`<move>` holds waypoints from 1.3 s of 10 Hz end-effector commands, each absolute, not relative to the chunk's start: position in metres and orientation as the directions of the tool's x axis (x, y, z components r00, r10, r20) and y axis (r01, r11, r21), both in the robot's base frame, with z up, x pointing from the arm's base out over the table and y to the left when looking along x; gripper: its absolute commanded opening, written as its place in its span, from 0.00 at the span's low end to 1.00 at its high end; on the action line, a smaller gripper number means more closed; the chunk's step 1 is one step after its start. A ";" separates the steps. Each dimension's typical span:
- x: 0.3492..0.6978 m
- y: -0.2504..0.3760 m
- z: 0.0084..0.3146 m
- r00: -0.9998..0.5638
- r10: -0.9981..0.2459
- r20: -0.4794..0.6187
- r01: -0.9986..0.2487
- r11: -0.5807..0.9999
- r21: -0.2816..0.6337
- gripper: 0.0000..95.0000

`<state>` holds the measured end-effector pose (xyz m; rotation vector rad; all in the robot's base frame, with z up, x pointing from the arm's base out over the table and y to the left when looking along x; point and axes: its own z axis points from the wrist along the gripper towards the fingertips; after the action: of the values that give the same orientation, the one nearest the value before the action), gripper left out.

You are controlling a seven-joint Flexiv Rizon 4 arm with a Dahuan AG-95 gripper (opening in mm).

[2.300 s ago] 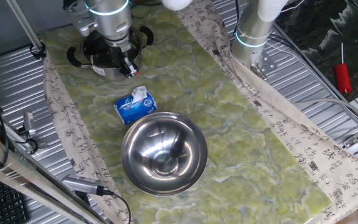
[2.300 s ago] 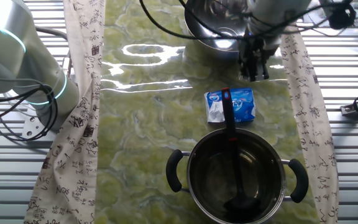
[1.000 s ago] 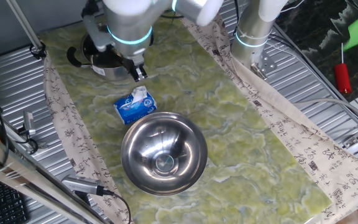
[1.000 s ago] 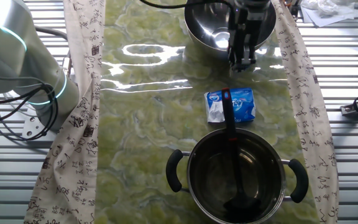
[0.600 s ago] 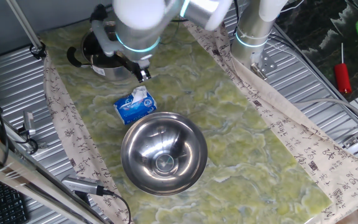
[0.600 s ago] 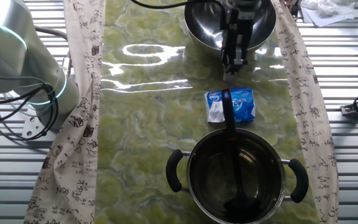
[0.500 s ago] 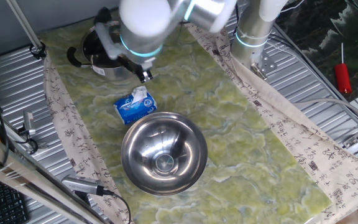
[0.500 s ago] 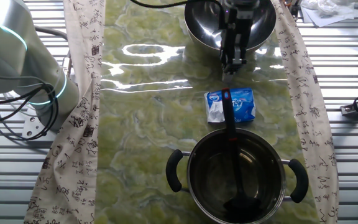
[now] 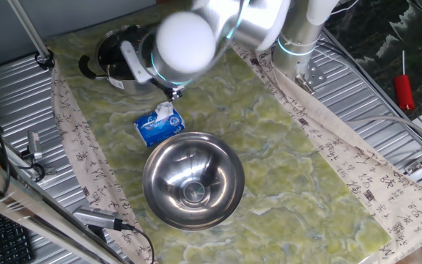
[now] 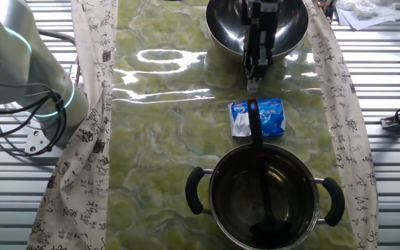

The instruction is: Scoop water with a large spoon from one bowl to another

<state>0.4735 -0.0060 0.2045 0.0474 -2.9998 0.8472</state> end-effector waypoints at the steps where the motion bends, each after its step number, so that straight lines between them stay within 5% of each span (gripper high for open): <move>1: 0.472 -0.006 0.204 -0.999 -0.019 0.030 -0.032 0.841 -0.541 0.00; 11: 0.471 -0.001 0.197 -0.992 -0.122 0.026 -0.106 0.709 -0.698 0.00; 12: 0.471 -0.001 0.197 -0.989 -0.147 0.028 -0.124 0.696 -0.707 0.20; 13: 0.471 -0.001 0.197 -0.987 -0.158 0.035 -0.136 0.691 -0.710 0.20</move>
<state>0.4687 -0.0024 0.1976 0.2390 -2.9233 1.2087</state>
